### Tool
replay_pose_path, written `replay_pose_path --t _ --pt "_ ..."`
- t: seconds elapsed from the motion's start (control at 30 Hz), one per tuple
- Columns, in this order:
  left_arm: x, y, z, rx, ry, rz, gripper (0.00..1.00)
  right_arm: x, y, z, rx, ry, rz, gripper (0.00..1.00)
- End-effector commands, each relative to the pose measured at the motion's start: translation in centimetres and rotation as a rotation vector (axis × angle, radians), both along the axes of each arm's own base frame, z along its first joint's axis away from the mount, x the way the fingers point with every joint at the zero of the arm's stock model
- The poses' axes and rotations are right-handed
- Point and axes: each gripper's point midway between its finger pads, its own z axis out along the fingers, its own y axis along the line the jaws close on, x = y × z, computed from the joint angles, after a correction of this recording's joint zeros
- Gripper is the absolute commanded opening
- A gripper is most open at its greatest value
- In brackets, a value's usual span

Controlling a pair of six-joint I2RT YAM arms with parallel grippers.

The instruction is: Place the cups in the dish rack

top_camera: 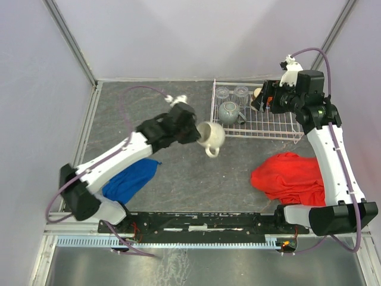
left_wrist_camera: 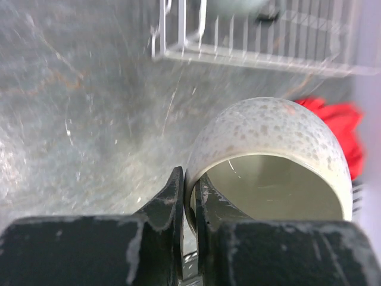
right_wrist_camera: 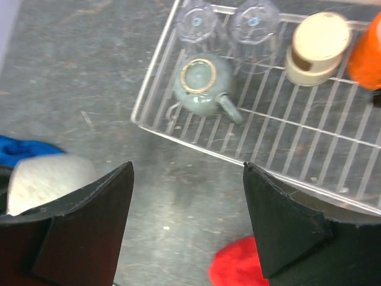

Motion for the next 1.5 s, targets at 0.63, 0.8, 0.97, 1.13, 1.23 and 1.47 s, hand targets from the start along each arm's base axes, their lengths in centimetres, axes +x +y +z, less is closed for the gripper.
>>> replay_pose_path --t 0.63,0.8,0.97,1.13,1.23,1.47 --pt "6.9 0.7 14.4 -0.915 -0.133 0.121 0.03 -7.4 11.3 3.7 1.007 0.314 0.187 0.85" --pt "7.1 0.5 14.7 -0.934 -0.134 0.122 0.03 -7.9 12.6 3.0 1.033 0.352 0.182 0.85" --pt "7.2 0.3 14.5 -0.95 -0.12 0.12 0.03 -8.0 15.1 2.6 1.028 0.38 0.208 0.84" --pt "7.3 0.0 14.8 -0.971 -0.12 0.114 0.03 -7.6 16.8 3.0 1.054 0.374 0.231 0.81" --pt "7.3 0.1 15.2 -0.976 -0.132 0.113 0.03 -6.9 17.3 3.5 1.094 0.359 0.224 0.76" --pt "7.4 0.2 15.4 -0.978 -0.148 0.113 0.03 -6.1 18.7 3.6 1.145 0.362 0.222 0.55"
